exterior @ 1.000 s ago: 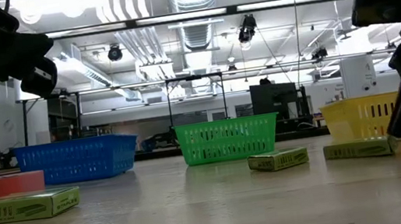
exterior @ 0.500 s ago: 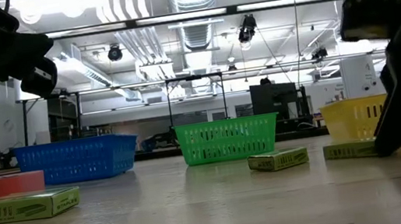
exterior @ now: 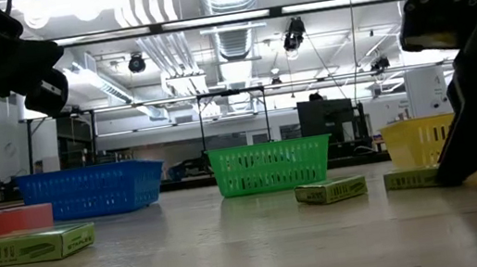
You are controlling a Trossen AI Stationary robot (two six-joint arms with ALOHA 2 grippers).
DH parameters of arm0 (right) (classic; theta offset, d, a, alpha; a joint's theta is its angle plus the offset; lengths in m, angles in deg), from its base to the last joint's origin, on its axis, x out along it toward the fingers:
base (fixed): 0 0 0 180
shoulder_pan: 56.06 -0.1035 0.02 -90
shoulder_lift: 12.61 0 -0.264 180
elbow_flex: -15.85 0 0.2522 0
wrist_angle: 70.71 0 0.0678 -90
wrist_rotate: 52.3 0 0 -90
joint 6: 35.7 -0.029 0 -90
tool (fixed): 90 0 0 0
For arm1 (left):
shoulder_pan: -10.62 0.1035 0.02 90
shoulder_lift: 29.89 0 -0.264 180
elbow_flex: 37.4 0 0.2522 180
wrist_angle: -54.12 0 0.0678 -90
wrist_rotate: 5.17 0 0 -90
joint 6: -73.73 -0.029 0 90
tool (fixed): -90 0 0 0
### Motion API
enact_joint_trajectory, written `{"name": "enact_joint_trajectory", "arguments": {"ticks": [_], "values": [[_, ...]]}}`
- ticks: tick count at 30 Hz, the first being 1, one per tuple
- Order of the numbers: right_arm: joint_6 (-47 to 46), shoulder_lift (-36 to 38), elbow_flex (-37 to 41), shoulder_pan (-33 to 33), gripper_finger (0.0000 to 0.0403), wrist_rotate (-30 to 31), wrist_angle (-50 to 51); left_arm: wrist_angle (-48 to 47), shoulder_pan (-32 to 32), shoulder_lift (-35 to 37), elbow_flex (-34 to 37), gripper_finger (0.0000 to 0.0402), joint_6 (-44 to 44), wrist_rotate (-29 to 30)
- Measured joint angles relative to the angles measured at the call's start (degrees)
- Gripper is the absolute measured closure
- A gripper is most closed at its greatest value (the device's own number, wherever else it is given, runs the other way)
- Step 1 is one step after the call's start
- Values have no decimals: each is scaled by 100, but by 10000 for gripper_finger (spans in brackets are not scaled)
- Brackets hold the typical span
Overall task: Pick and place Stapler, Stapler remover, tape
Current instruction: Put the top right staple pin box into the blue bin
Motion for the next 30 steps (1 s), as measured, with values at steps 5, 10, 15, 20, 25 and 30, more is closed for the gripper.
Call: {"name": "enact_joint_trajectory", "arguments": {"ticks": [5, 10, 15, 20, 25, 30], "values": [[29, 98, 9, 4, 289, -55, -38, 0, 0, 0, 0, 360, 1, -2], [123, 355, 9, 2, 300, 157, -58, 0, 0, 0, 0, 360, 2, 0], [356, 642, 9, 20, 282, 584, -112, 0, 0, -2, 0, 360, 1, 0], [743, 969, 9, 26, 286, 895, -155, -4, 0, -2, 0, 360, 2, -2], [1292, 1361, 9, 28, 294, 1227, -199, -3, 0, -2, 0, 360, 1, -1], [1846, 1723, 7, 31, 285, 1482, -344, -4, -2, -2, 0, 360, 0, -2]]}}
